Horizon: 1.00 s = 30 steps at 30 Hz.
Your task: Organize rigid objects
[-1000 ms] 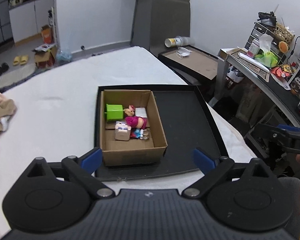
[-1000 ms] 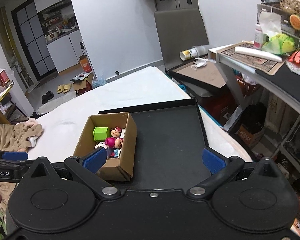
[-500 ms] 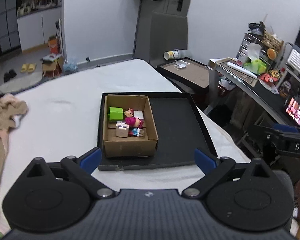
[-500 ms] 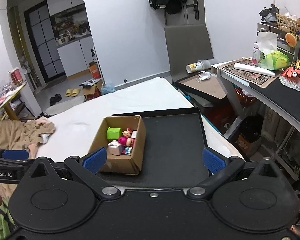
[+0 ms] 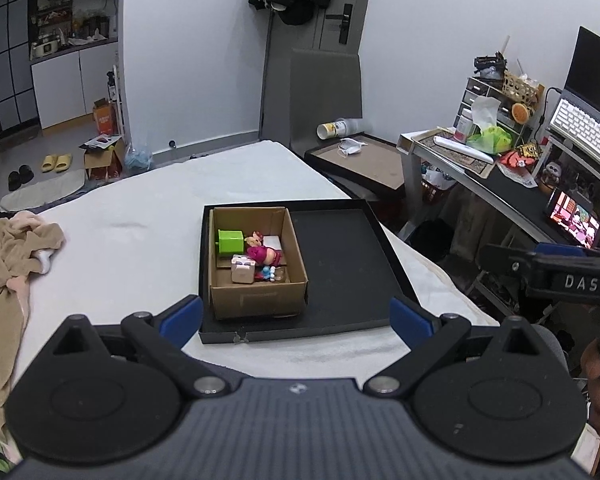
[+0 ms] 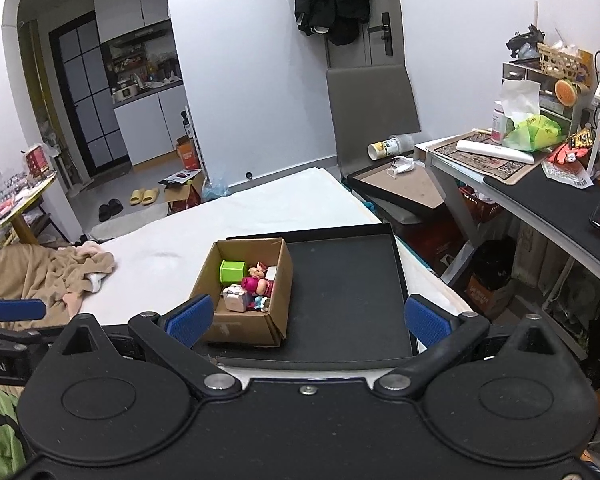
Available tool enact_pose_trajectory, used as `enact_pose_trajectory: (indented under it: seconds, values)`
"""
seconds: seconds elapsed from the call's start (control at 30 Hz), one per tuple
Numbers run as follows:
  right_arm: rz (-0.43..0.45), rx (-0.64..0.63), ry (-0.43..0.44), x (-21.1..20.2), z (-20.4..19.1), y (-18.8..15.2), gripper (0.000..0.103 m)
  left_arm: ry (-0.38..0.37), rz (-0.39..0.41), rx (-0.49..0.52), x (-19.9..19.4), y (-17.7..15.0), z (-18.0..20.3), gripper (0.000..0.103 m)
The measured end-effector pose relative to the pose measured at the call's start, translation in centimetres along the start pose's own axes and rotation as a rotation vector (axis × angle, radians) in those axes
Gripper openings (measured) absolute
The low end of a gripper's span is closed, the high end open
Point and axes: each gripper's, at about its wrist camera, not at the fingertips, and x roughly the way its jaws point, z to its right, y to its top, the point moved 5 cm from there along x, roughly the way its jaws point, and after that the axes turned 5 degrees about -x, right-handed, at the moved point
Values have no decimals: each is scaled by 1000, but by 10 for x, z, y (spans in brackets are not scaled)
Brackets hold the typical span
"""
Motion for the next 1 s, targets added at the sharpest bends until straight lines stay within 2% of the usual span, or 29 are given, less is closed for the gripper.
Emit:
enact_pose_trajectory:
  seconds: [0.2, 0.53, 1.0]
  values:
    - [-13, -5, 17, -1, -11, -5, 103, 1, 9, -10, -7, -3, -7, 99]
    - [16, -41, 19, -15, -28, -4, 103, 5, 23, -1, -20, -7, -16, 99]
    - [8, -30, 26, -13, -24, -6, 103, 11, 28, 23, -22, -5, -10, 99]
